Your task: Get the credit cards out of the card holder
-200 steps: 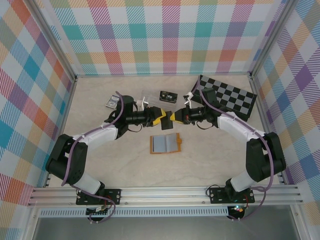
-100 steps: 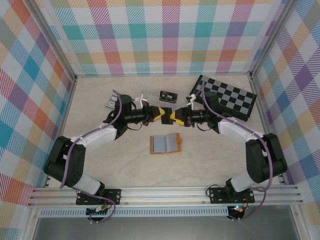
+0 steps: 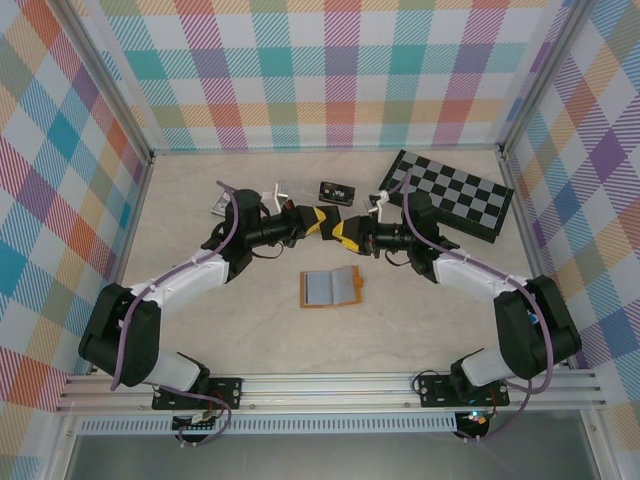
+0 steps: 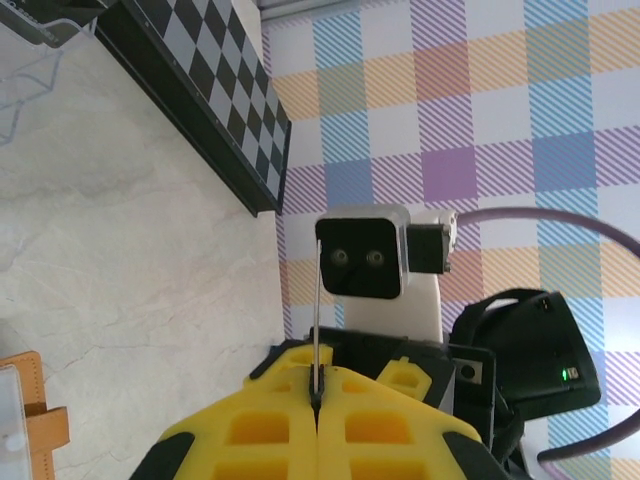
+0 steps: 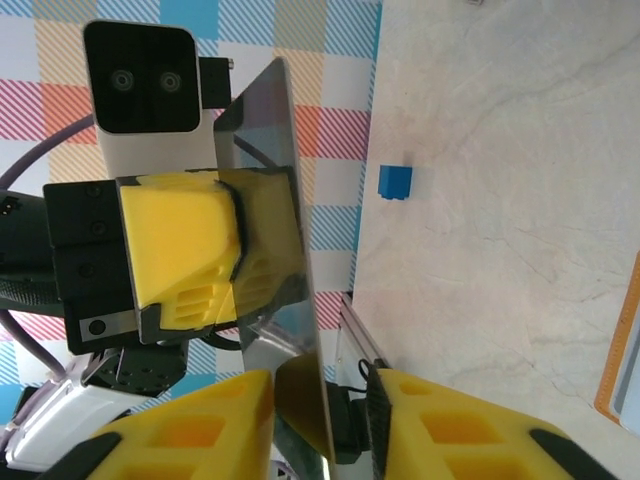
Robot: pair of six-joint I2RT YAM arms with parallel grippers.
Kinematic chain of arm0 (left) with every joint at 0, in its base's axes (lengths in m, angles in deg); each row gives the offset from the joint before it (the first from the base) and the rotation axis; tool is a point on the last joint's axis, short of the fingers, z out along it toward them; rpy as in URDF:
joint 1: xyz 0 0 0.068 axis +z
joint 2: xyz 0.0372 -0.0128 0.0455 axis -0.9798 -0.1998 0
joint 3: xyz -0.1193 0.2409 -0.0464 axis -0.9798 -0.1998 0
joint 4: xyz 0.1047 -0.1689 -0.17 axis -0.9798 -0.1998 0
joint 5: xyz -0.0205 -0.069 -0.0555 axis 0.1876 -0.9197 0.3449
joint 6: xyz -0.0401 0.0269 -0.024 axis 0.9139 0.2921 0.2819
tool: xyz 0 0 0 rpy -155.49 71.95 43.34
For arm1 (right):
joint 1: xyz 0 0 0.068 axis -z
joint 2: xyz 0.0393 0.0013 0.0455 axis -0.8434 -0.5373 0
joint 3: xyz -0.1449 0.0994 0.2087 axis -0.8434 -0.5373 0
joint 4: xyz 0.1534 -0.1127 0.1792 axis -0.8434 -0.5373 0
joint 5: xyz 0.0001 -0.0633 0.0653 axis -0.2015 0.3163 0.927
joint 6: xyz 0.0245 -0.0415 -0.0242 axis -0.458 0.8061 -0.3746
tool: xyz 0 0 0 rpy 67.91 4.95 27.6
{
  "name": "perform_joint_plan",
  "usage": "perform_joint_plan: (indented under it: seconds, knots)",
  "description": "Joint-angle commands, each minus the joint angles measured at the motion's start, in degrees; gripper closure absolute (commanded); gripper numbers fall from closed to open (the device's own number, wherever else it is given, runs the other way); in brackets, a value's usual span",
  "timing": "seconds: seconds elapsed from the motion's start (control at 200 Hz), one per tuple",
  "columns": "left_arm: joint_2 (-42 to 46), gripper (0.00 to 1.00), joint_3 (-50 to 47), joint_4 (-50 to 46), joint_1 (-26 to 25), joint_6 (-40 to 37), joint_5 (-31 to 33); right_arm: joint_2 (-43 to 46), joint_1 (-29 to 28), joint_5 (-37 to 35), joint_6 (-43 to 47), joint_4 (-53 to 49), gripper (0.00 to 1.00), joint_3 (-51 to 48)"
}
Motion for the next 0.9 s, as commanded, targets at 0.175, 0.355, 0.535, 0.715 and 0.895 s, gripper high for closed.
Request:
perform_joint_plan:
  seconds: [0.175,0.355,0.535,0.715,0.895]
  knots:
    - [3.7,1.00,-2.7,0.3,-0.8,2.6,2.8,5.4,-0.1,-4.1,0.6,1.5,0.85,-0.3]
    - [4.9,0.68,-2.1,-8.7,-0.6,-0.7,4.8,7.7,-0.2,-4.5,11.3,-11.1,0.98,3.5]
    - [6.0,0.19,2.0,-33.1,-0.2,-10.1,13.0,10.0,-0.1,-14.1,33.7,-36.0,1.00,12.0]
    - [6.7,0.00,3.9,-48.2,0.8,-18.7,24.3,7.4,-0.1,-27.9,52.3,-47.8,1.00,19.2]
    - [8.8,0.00,2.4,-50.0,2.2,-21.4,28.1,-0.9,0.1,-30.5,70.5,-53.2,1.00,30.0]
